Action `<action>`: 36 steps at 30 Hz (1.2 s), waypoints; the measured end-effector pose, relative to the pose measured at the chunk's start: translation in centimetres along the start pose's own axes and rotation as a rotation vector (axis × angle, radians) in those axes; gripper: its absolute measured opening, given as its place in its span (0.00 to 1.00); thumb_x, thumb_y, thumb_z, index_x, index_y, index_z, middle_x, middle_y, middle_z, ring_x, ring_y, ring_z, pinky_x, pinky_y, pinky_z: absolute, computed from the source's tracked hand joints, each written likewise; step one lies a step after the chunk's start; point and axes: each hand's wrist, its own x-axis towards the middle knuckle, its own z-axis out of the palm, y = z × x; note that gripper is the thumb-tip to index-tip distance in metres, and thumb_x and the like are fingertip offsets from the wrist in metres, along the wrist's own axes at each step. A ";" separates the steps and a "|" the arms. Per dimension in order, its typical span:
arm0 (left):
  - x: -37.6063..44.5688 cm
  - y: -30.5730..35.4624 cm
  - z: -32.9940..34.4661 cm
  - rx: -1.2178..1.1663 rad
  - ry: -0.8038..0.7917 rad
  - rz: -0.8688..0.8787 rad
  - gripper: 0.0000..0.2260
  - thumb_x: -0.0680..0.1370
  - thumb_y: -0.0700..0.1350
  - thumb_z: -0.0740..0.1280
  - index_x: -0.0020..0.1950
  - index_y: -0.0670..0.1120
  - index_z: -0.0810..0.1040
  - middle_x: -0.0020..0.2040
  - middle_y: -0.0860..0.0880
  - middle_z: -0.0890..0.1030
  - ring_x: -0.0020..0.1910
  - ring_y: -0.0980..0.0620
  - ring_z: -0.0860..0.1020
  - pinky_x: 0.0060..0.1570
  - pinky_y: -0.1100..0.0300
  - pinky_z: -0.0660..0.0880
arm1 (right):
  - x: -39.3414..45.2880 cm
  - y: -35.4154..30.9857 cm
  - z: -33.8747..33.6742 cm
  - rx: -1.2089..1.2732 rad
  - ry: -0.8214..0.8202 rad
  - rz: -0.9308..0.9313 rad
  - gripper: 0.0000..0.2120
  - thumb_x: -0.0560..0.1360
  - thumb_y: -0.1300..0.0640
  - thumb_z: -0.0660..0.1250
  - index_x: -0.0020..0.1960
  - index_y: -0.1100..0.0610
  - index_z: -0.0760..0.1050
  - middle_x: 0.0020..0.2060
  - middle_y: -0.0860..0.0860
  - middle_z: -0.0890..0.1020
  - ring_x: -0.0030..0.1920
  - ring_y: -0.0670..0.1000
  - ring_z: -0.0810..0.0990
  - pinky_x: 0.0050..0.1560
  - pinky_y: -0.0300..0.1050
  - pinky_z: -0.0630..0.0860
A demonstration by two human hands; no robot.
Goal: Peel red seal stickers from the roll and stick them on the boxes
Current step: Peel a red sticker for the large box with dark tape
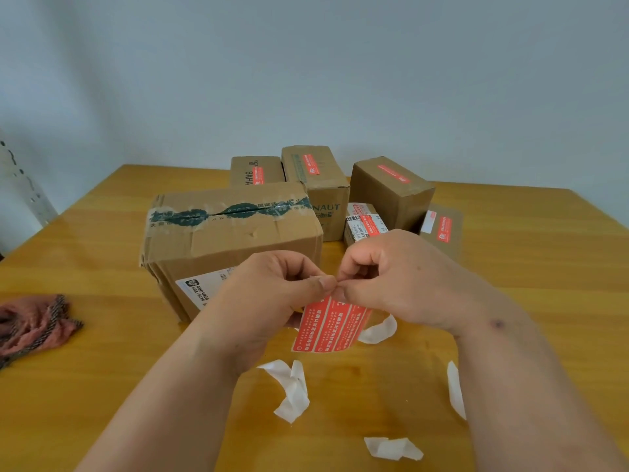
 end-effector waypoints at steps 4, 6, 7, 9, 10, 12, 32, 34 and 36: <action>0.1 -0.3 0.1 -0.036 0.022 -0.013 0.09 0.76 0.44 0.70 0.35 0.46 0.81 0.37 0.44 0.84 0.37 0.48 0.81 0.44 0.52 0.76 | -0.1 -0.1 0.2 -0.030 0.012 -0.014 0.07 0.73 0.50 0.71 0.38 0.51 0.80 0.36 0.45 0.83 0.38 0.42 0.81 0.35 0.39 0.78; 0.1 -0.5 0.3 -0.060 0.035 -0.026 0.09 0.76 0.43 0.69 0.36 0.44 0.81 0.36 0.44 0.83 0.36 0.48 0.81 0.43 0.53 0.76 | -0.1 -0.1 0.4 -0.061 0.025 -0.019 0.07 0.73 0.49 0.71 0.38 0.51 0.80 0.35 0.44 0.82 0.37 0.42 0.80 0.33 0.38 0.77; 0.1 -0.6 0.3 -0.071 0.041 -0.032 0.08 0.76 0.43 0.69 0.36 0.44 0.81 0.36 0.44 0.83 0.37 0.48 0.81 0.43 0.53 0.75 | -0.1 -0.1 0.4 -0.078 0.032 -0.022 0.08 0.73 0.49 0.71 0.38 0.51 0.80 0.35 0.45 0.82 0.37 0.41 0.80 0.32 0.36 0.76; 0.2 -0.8 0.5 -0.086 0.056 -0.041 0.08 0.76 0.43 0.69 0.37 0.43 0.80 0.36 0.44 0.84 0.37 0.48 0.81 0.42 0.53 0.75 | -0.1 -0.2 0.6 -0.115 0.041 -0.026 0.09 0.73 0.49 0.70 0.37 0.51 0.79 0.35 0.44 0.82 0.37 0.40 0.80 0.32 0.35 0.75; 0.2 -0.9 0.5 -0.091 0.063 -0.044 0.08 0.76 0.43 0.69 0.38 0.43 0.80 0.36 0.44 0.84 0.37 0.48 0.81 0.42 0.54 0.75 | -0.1 -0.2 0.6 -0.132 0.045 -0.028 0.09 0.73 0.49 0.70 0.37 0.51 0.79 0.35 0.44 0.82 0.38 0.40 0.79 0.32 0.35 0.76; 0.2 -0.9 0.6 -0.105 0.072 -0.052 0.08 0.76 0.42 0.69 0.37 0.43 0.80 0.36 0.44 0.83 0.37 0.48 0.81 0.42 0.54 0.75 | -0.1 -0.2 0.7 -0.159 0.052 -0.032 0.09 0.74 0.49 0.70 0.36 0.51 0.78 0.34 0.43 0.81 0.38 0.39 0.79 0.32 0.34 0.74; 0.1 -0.8 0.3 -0.140 0.027 -0.033 0.18 0.68 0.53 0.71 0.44 0.38 0.80 0.40 0.41 0.85 0.40 0.45 0.84 0.47 0.49 0.79 | -0.4 0.1 -0.1 -0.029 -0.033 0.070 0.10 0.72 0.44 0.71 0.40 0.50 0.80 0.37 0.45 0.84 0.38 0.40 0.82 0.34 0.34 0.78; 0.1 -0.8 0.5 -0.123 0.040 -0.027 0.15 0.71 0.51 0.70 0.43 0.39 0.81 0.40 0.41 0.85 0.39 0.46 0.83 0.48 0.48 0.80 | -0.3 0.1 0.1 -0.048 -0.023 0.051 0.10 0.73 0.46 0.70 0.38 0.51 0.79 0.36 0.46 0.83 0.37 0.42 0.82 0.33 0.37 0.78; 0.1 -0.8 0.7 -0.120 0.061 -0.025 0.11 0.74 0.49 0.69 0.41 0.40 0.80 0.38 0.42 0.84 0.38 0.47 0.83 0.46 0.50 0.80 | -0.4 0.1 0.3 -0.080 -0.003 0.031 0.11 0.73 0.47 0.70 0.36 0.51 0.77 0.35 0.46 0.82 0.35 0.41 0.80 0.31 0.35 0.76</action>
